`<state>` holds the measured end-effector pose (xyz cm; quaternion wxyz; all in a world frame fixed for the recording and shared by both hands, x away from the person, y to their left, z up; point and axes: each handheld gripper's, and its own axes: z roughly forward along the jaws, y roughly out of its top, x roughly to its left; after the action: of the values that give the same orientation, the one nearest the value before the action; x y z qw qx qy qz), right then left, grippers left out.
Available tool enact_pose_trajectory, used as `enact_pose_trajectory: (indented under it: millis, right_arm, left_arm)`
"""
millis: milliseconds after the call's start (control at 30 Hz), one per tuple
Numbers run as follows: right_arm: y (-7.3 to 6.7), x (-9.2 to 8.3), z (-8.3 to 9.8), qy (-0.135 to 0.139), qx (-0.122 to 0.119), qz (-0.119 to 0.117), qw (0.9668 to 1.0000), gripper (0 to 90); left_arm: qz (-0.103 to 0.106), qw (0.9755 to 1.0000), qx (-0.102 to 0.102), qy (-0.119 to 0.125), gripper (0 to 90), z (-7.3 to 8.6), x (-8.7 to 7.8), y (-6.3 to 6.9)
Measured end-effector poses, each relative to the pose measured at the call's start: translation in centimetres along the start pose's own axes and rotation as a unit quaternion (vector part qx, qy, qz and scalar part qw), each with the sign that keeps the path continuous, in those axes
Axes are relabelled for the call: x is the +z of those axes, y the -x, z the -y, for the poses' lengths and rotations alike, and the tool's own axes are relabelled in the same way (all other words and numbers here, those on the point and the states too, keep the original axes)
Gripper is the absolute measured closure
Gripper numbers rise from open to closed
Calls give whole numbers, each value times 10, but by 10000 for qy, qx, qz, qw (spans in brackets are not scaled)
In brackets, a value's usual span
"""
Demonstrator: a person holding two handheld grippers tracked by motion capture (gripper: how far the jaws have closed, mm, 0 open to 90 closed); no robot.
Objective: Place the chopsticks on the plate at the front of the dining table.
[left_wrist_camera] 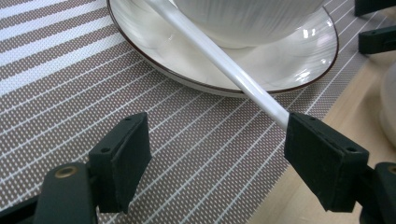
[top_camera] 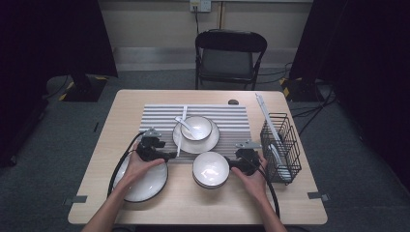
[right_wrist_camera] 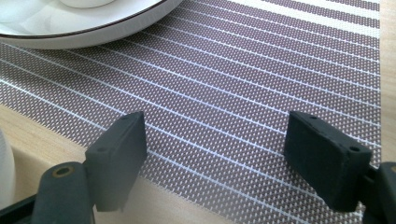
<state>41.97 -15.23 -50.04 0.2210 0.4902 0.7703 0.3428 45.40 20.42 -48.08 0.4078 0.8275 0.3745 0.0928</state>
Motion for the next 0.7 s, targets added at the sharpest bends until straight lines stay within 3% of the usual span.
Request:
enact_pose_trajectory:
  millis: [33,267,700]
  right_arm:
    - [0,0,0,0,1,0,10000,204]
    - [0,0,0,0,1,0,10000,204]
    - [0,0,0,1,-1,0,10000,204]
  left_arm:
    - [-35,9999,82,-58,224,0,0,0]
    - [-1,10000,-35,-34,217,0,-2,-3]
    - [5,10000,6,-12,215,0,-2,-2]
